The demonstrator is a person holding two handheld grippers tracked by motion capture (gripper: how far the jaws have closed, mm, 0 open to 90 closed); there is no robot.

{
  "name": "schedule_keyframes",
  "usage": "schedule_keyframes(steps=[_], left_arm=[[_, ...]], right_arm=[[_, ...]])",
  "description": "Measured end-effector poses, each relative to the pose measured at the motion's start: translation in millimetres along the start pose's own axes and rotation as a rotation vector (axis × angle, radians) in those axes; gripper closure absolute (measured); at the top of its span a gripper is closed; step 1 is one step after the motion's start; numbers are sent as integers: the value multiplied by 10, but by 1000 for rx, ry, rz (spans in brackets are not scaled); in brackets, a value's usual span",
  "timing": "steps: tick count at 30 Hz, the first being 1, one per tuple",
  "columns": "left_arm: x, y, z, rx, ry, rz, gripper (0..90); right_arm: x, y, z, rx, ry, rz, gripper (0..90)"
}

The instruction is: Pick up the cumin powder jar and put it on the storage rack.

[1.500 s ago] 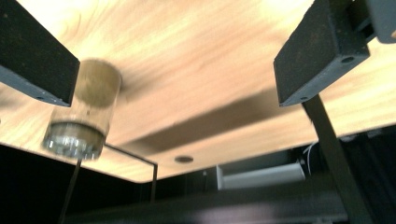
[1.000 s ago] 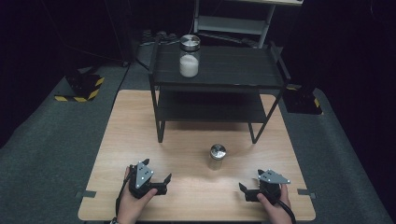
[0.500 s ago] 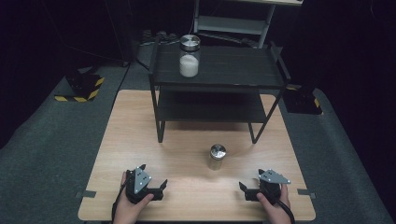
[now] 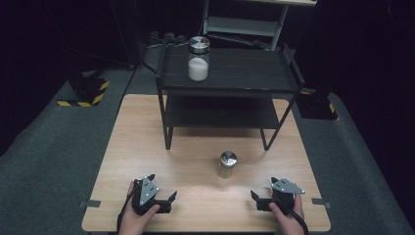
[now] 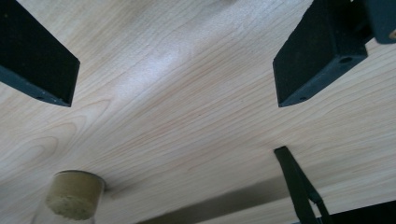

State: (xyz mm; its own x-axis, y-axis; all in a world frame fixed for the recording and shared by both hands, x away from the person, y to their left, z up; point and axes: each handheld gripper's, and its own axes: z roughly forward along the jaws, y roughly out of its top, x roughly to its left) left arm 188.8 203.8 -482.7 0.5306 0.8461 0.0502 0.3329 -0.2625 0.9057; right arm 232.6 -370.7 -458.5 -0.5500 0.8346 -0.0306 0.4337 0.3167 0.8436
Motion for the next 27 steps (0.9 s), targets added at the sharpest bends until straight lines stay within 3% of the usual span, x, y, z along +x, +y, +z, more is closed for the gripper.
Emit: schedule_keyframes(steps=[7, 14, 23, 27], left_arm=[[25, -14, -10, -7, -6, -10, 8], [32, -37, -32, -13, -7, -32, 8], [15, -35, -45, -10, -3, -19, 7], [19, -35, -44, -10, -3, -24, 7]], right_arm=[[18, -25, -15, -13, 11, -31, 9], [9, 2, 6, -2, 18, -25, 9], [-4, 16, 16, 4, 24, -20, 10], [17, -16, -9, -23, 11, -1, 10]])
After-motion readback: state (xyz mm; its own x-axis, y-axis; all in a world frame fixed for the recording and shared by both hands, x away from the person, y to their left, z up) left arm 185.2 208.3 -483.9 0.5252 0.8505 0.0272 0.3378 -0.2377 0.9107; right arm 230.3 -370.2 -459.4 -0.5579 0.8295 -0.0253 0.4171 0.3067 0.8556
